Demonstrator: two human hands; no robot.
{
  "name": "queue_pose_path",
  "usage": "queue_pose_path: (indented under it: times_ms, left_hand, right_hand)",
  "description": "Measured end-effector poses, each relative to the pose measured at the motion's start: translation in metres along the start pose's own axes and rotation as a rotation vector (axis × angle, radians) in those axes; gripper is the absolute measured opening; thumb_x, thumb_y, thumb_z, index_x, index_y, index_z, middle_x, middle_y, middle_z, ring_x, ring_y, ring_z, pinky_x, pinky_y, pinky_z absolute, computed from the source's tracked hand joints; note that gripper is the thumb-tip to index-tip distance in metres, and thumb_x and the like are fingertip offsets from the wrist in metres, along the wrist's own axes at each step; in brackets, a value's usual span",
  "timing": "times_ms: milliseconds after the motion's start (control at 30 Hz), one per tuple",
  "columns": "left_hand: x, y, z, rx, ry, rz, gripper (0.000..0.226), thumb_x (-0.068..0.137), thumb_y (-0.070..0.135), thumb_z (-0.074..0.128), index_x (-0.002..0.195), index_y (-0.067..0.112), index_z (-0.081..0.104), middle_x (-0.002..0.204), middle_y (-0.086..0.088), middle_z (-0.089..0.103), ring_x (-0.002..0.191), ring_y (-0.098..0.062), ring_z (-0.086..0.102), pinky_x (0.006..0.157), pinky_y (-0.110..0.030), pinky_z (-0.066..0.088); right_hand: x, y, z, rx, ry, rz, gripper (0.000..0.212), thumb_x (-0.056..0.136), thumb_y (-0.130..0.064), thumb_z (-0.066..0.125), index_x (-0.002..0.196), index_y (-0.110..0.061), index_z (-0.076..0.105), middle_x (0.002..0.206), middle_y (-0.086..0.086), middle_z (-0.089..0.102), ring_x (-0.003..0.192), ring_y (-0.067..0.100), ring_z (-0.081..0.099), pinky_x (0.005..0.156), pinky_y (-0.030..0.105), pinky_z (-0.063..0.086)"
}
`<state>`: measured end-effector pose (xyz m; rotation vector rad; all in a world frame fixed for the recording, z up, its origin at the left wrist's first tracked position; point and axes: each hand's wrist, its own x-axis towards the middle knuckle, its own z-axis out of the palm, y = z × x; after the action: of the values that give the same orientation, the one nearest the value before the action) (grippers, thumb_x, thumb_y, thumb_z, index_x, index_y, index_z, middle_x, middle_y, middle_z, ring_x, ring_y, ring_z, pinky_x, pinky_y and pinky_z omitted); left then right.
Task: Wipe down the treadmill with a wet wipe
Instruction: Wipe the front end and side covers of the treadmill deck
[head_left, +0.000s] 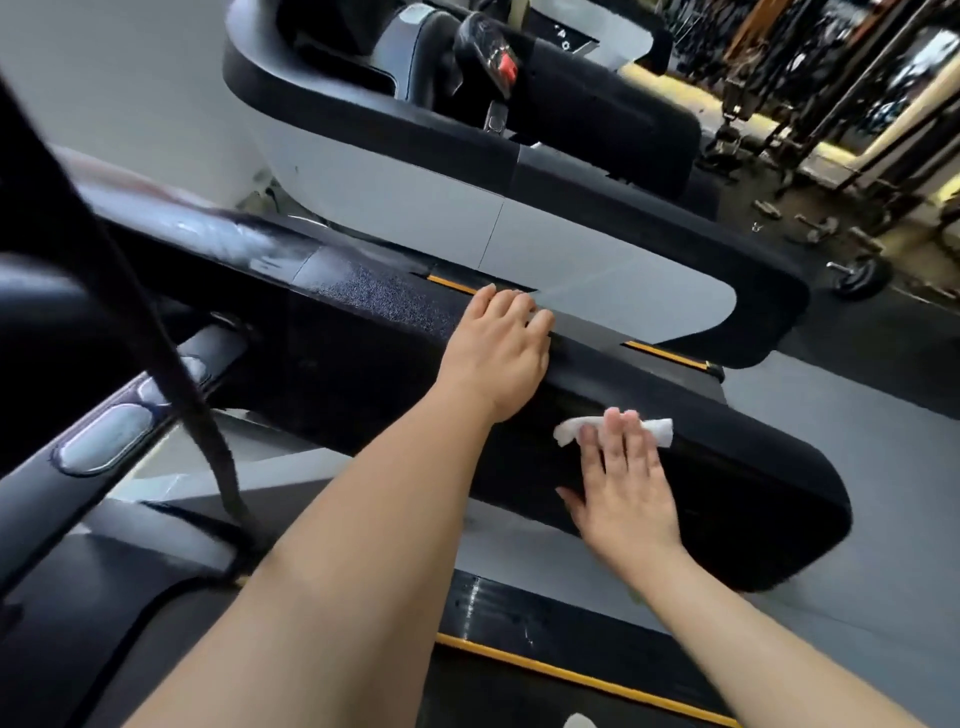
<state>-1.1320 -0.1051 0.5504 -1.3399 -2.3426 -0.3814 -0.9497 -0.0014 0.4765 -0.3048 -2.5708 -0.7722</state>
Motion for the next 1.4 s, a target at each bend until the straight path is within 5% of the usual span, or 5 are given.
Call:
queue_pose_path:
  times_ms: [233,433,700,967,1400]
  left_hand:
    - [0.002,-0.003,0.007,-0.005,0.091,0.020,0.033,0.086,0.024,0.032,0.085,0.012,0.063,0.090,-0.009,0.064,0.086,-0.029,0.059,0.096,-0.039,0.031]
    - [0.000,-0.001,0.009,0.019,0.074,0.040,0.036,0.087,0.025,0.029,0.088,0.012,0.063,0.095,-0.010,0.064,0.090,-0.031,0.059,0.098,-0.039,0.029]
    - [0.000,-0.001,0.006,-0.005,0.108,0.038,0.038,0.086,0.021,0.029,0.087,0.005,0.063,0.095,-0.017,0.065,0.093,-0.036,0.060,0.098,-0.042,0.030]
    - [0.003,0.003,-0.002,0.020,0.058,0.025,0.045,0.088,0.024,0.024,0.086,0.008,0.065,0.089,-0.012,0.067,0.096,-0.033,0.061,0.100,-0.039,0.025]
    - [-0.001,0.003,0.007,-0.018,0.160,0.018,0.033,0.085,0.017,0.028,0.073,0.009,0.058,0.075,-0.011,0.063,0.074,-0.032,0.059,0.102,-0.043,0.026]
  right_hand:
    - [0.023,-0.018,0.005,0.006,0.054,-0.017,0.088,0.084,-0.048,0.026,0.146,-0.001,-0.015,0.154,0.016,-0.022,0.143,0.032,-0.018,0.117,0.042,-0.008]
    - [-0.039,0.063,0.010,-0.076,-0.123,-0.089,0.070,0.100,-0.048,0.000,0.142,0.004,0.022,0.157,0.012,-0.017,0.145,0.029,-0.012,0.118,0.039,-0.007]
    - [0.036,0.020,-0.009,-0.156,-0.062,-0.301,0.079,0.088,-0.050,0.013,0.143,0.001,-0.010,0.150,0.018,-0.033,0.140,0.033,-0.026,0.116,0.042,-0.014]
    - [-0.040,0.017,-0.010,0.159,-0.157,0.665,0.081,0.094,-0.051,0.020,0.146,0.000,-0.015,0.150,0.030,-0.004,0.141,0.041,0.006,0.112,0.051,0.027]
    - [0.048,-0.078,-0.012,0.721,0.148,1.114,0.074,0.096,-0.057,0.001,0.148,-0.007,-0.013,0.152,0.014,-0.028,0.141,0.018,-0.027,0.111,0.018,-0.018]
